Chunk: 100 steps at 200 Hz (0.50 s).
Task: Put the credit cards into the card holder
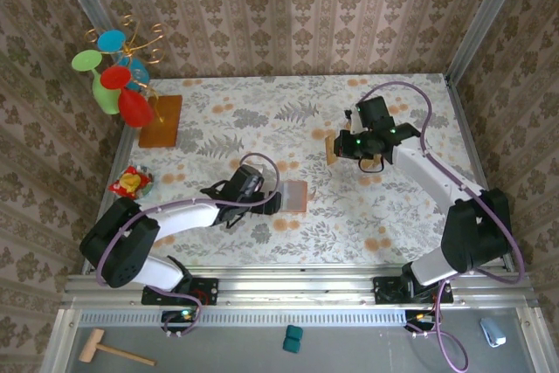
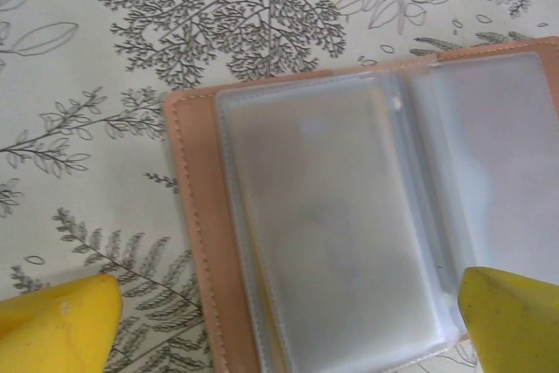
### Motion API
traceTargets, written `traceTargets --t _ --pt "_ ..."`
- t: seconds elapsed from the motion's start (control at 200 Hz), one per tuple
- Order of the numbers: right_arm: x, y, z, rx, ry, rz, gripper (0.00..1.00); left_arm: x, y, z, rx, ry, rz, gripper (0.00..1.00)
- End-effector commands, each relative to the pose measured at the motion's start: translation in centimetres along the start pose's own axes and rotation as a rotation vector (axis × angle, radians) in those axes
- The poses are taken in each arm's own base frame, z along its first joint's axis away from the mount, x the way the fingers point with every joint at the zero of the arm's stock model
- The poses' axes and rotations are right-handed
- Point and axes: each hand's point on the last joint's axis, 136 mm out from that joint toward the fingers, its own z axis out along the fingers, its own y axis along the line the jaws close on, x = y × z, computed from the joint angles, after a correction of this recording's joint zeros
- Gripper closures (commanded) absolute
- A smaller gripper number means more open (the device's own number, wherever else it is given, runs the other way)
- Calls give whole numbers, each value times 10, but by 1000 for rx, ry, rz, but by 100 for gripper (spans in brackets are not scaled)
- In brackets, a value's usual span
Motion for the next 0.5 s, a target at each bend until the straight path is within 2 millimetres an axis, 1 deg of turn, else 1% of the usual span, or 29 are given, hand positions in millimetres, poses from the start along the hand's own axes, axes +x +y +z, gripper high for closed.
traceTargets --t 0.0,0.3,0.495 --pt "-1 4 -6 -29 -20 2 100 8 1 4 -25 1 -24 0" --pt "-1 6 -9 -42 -23 -2 100 21 -9 3 -30 10 -19 0" --pt "-2 7 -14 -45 -34 -4 100 26 -18 3 -22 12 -13 0"
